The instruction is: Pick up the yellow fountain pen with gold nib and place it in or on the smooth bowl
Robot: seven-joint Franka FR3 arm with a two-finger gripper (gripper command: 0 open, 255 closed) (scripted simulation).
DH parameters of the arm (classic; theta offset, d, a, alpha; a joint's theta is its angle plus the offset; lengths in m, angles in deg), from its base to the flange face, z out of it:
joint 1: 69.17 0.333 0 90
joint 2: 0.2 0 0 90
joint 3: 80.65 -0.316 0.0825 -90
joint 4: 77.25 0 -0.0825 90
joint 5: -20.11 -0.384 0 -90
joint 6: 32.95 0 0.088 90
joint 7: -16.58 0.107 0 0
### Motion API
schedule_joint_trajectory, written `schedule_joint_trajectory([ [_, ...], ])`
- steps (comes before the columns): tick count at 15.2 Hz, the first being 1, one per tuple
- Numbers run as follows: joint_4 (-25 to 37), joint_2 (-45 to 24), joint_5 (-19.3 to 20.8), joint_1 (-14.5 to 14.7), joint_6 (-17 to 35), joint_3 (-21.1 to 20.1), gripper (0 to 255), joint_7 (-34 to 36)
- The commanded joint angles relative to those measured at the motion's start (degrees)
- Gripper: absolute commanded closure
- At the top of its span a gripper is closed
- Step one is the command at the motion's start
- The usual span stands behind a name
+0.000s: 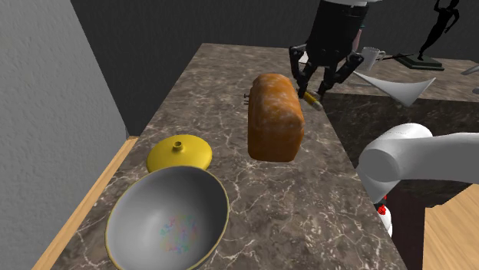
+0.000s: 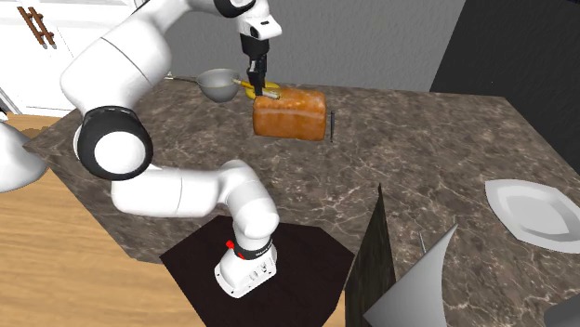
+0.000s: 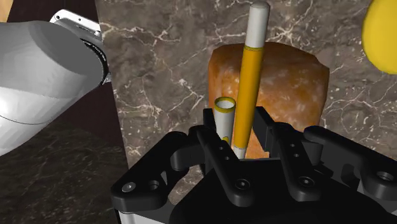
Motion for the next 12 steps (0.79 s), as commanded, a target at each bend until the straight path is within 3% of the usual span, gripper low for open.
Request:
schedule_joint_trajectory([
  [1, 2.1, -1.5, -1.9, -0.6, 0.5, -3.0, 255, 2.6],
  [7, 10.3, -7.1, -6.4, -3.6, 2.2, -12.6, 255, 10.5],
  [12, 18.9, -12.8, -8.5, -8.3, 3.5, -22.0, 255, 17.3],
])
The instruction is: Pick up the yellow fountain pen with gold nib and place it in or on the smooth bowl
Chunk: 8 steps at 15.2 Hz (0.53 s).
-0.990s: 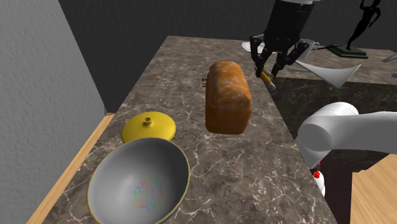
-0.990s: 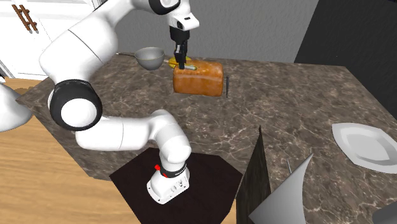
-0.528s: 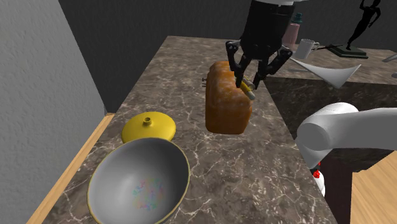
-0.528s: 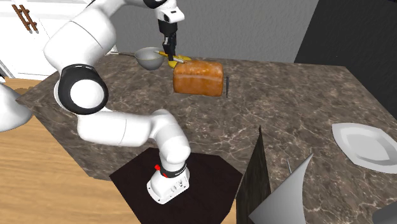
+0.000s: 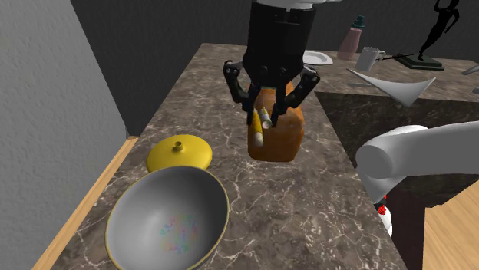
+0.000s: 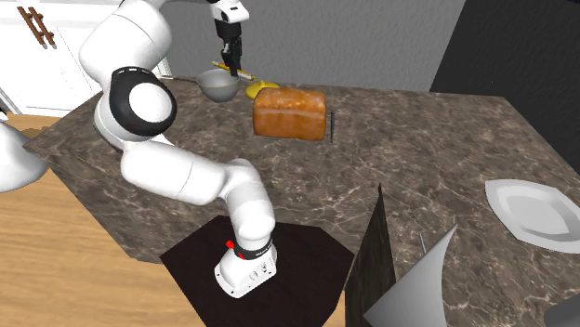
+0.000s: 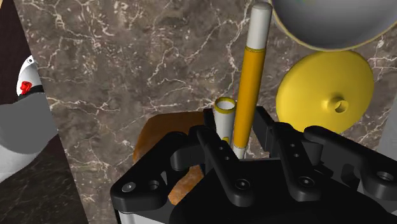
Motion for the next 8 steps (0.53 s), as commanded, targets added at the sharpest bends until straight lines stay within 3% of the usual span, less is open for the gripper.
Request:
schedule_joint_trajectory([
  [1, 3.5, -2.5, -0.5, -2.4, 0.9, -4.2, 255, 2.6],
  [5, 12.2, -7.3, -0.8, -9.2, 1.6, -14.4, 255, 8.4],
  [8, 20.0, -10.3, -0.8, -17.2, 1.5, -24.3, 255, 12.6],
])
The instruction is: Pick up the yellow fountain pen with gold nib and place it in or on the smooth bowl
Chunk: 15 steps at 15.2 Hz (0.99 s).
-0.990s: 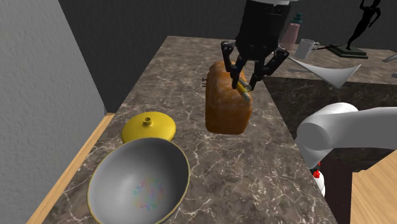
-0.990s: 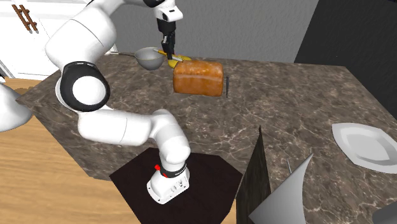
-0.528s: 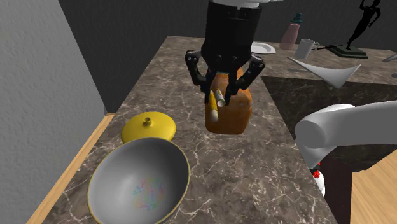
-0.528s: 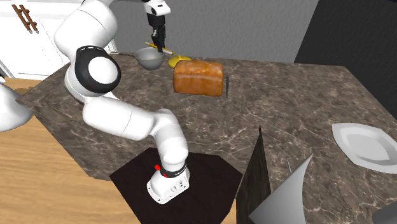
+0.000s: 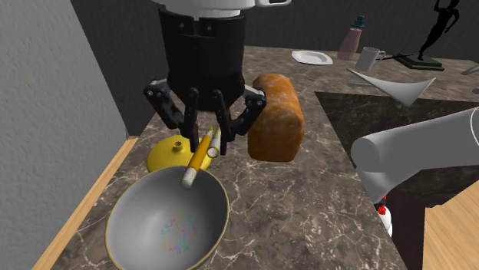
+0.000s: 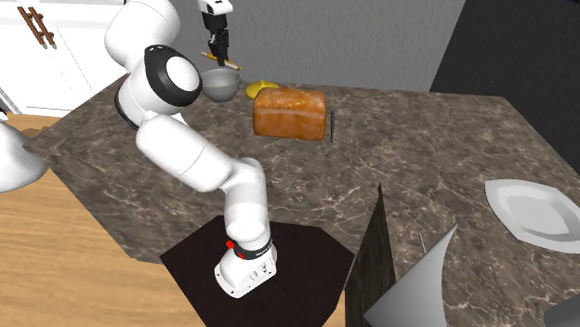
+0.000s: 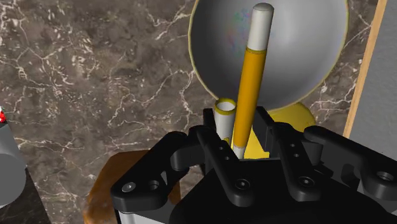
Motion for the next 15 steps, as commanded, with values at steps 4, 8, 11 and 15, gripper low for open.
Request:
schedule_joint_trajectory([
  [4, 15.6, -1.1, -2.1, -18.1, -2.5, -18.0, 255, 5.9],
  [8, 14.7, 0.4, -3.4, -19.0, -1.0, -19.1, 255, 5.8],
  [11, 10.9, 0.9, -3.4, -16.5, 1.4, -17.9, 255, 5.1],
  [15, 6.3, 1.7, -3.7, -13.9, 4.5, -16.8, 255, 4.3],
])
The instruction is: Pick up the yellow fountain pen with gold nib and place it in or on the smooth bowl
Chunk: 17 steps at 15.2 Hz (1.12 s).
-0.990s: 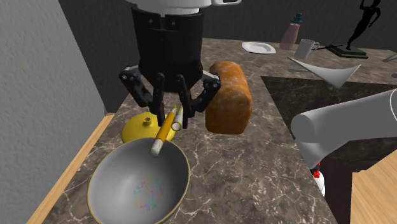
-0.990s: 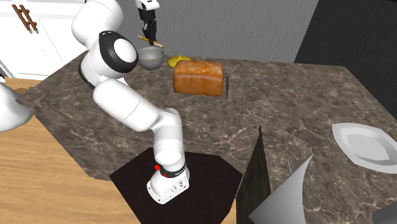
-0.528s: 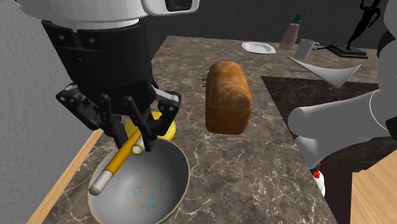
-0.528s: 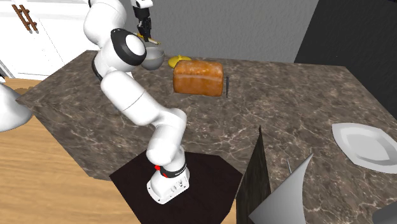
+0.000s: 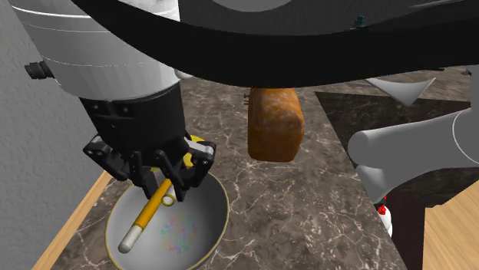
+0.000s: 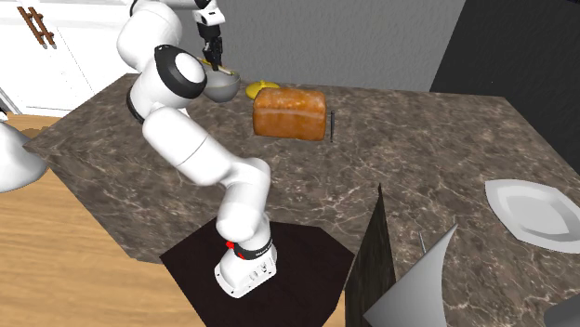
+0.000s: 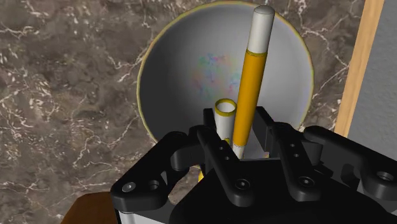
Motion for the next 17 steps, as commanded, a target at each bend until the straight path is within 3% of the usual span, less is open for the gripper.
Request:
schedule_joint_trajectory([
  [1, -2.2, 0.4, -0.2, 1.1, 1.5, 0.4, 255, -0.4],
  [5, -6.2, 1.3, -0.8, 3.1, 4.4, 0.9, 255, -1.3],
  [13, -6.2, 1.3, -0.8, 3.1, 4.4, 0.9, 255, -1.3],
  [14, -6.2, 1.3, -0.8, 3.1, 4.4, 0.9, 0, -1.3],
  [17, -6.3, 1.3, -0.8, 3.1, 4.4, 0.9, 0, -1.3],
])
